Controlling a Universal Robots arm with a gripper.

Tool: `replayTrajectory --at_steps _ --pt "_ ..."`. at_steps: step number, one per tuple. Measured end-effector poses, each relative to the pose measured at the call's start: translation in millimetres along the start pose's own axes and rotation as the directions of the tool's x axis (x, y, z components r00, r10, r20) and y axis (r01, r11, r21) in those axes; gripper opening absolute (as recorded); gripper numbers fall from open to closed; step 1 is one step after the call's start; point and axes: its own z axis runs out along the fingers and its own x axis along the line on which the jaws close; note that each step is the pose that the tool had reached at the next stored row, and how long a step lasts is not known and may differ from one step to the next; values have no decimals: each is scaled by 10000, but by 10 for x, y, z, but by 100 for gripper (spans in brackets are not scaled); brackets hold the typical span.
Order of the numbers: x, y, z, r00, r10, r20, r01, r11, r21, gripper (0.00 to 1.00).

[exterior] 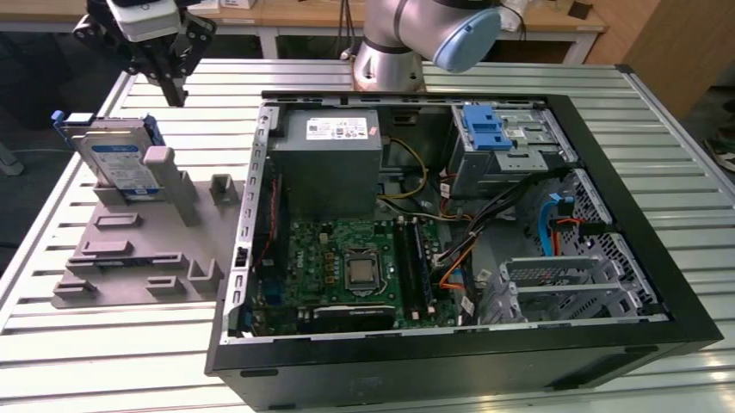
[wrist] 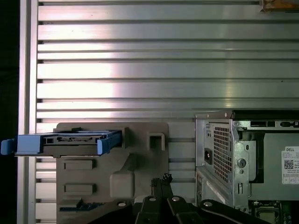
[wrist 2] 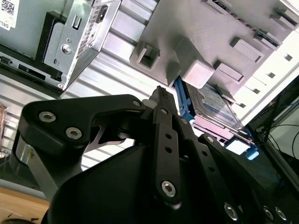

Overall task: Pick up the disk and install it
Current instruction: 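Reach for the disk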

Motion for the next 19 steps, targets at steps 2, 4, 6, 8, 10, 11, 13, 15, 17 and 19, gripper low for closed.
replayTrajectory --at_steps 2,4,6,8,10,11,13,15,17,19 --pt "39 1 2 10000 0 1 0 10000 -1 11" --pt "75 4 4 10000 1 1 -1 10000 0 11" --pt "110 7 5 10000 0 0 0 10000 0 11" --pt "142 8 7 10000 0 0 0 10000 0 11" --pt "172 12 10 10000 0 0 0 10000 0 11" --pt "184 13 11 10000 0 0 0 10000 0 11" --pt "206 14 13 10000 0 0 0 10000 0 11" --pt "224 17 16 10000 0 0 0 10000 0 11" --pt "238 20 18 10000 0 1 0 10000 -1 11" --pt "248 22 20 10000 0 0 0 10000 0 11"
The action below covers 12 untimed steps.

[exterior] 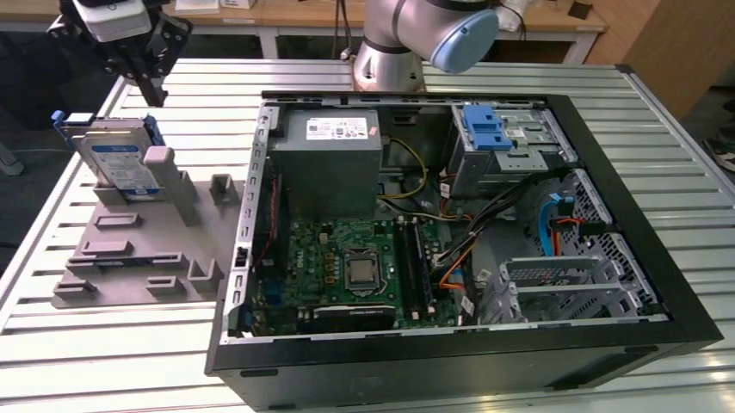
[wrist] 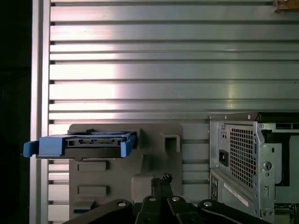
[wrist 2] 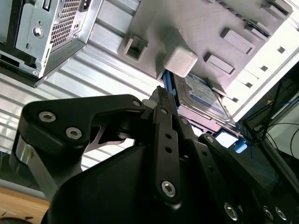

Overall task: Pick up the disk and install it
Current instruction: 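Reach for the disk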

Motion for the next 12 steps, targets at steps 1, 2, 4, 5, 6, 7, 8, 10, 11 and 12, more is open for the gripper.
replayTrajectory --at_steps 1,2,4,5,6,7,8,10,11,12 --pt "7 1 1 10000 0 -1 0 10000 1 11" --pt "14 1 2 10000 0 0 0 10000 0 11" --pt "25 2 4 10000 0 0 0 10000 0 11" --pt "30 2 5 10000 0 0 0 10000 -1 11" --pt "35 3 6 10000 0 0 0 10000 0 11" --pt "40 3 7 10000 0 0 0 10000 0 11" --pt "45 3 8 10000 0 0 0 10000 0 11" --pt "54 4 9 10000 0 0 0 10000 0 11" --pt "58 4 10 10000 0 0 0 10000 0 11" --pt "62 4 11 10000 0 0 0 10000 0 11"
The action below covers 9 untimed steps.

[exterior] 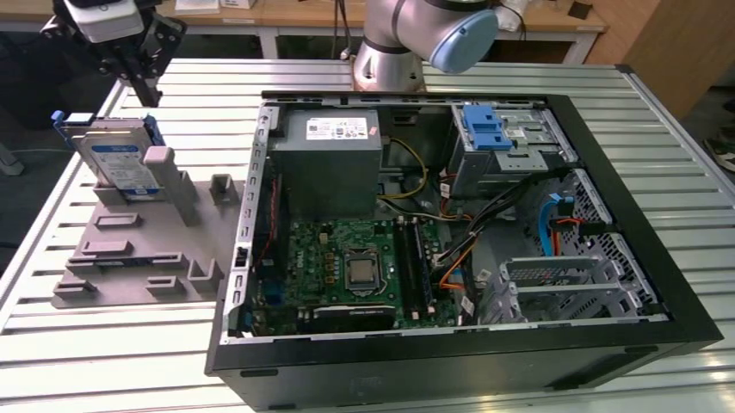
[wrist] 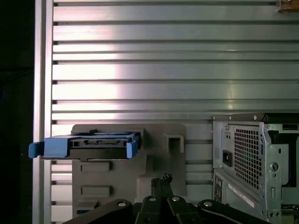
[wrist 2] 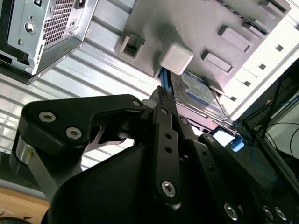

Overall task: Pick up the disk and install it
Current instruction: 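Reach for the disk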

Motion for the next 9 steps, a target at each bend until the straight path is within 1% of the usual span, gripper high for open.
replayTrajectory --at_steps 9 --pt "45 0 9 10000 0 -2 0 10000 0 11"
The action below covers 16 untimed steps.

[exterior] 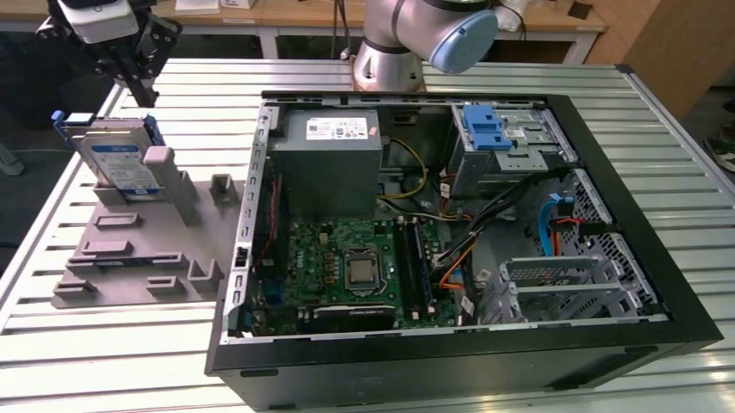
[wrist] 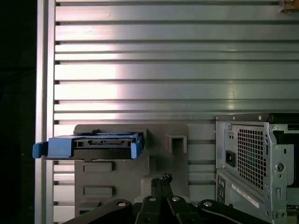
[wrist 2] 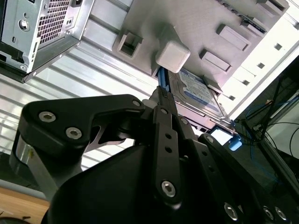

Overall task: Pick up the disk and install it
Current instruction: 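Reach for the disk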

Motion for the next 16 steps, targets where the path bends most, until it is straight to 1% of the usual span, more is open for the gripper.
replayTrajectory --at_steps 16 --pt "99 0 18 10000 0 -5 0 10000 0 11"
